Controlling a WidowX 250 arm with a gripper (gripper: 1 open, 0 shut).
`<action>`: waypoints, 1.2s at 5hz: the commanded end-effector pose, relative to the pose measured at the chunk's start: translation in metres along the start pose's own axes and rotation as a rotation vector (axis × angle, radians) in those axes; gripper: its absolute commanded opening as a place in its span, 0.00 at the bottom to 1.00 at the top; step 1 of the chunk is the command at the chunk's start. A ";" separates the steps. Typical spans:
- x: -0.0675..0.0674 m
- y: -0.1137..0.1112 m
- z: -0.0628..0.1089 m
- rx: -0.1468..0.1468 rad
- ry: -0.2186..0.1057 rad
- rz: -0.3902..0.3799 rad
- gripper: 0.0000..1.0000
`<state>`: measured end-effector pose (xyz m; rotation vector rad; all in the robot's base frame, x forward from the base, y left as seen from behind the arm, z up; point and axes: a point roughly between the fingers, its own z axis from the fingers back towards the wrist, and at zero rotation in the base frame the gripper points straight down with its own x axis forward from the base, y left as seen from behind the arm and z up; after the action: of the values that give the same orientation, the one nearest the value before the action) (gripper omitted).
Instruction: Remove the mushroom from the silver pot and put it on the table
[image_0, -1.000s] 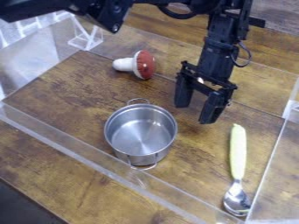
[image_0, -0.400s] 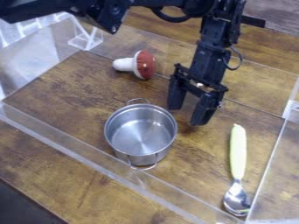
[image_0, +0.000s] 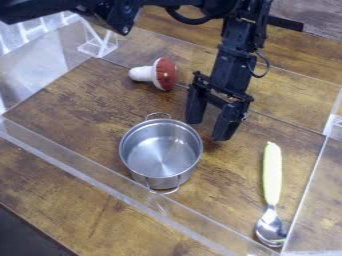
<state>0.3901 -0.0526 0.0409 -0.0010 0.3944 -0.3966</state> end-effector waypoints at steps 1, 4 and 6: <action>-0.008 0.007 0.026 0.007 -0.070 0.021 0.00; -0.028 0.008 0.053 -0.007 -0.132 0.011 0.00; -0.051 0.009 0.084 0.059 -0.213 -0.008 1.00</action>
<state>0.3779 -0.0379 0.0917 -0.0009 0.2997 -0.4245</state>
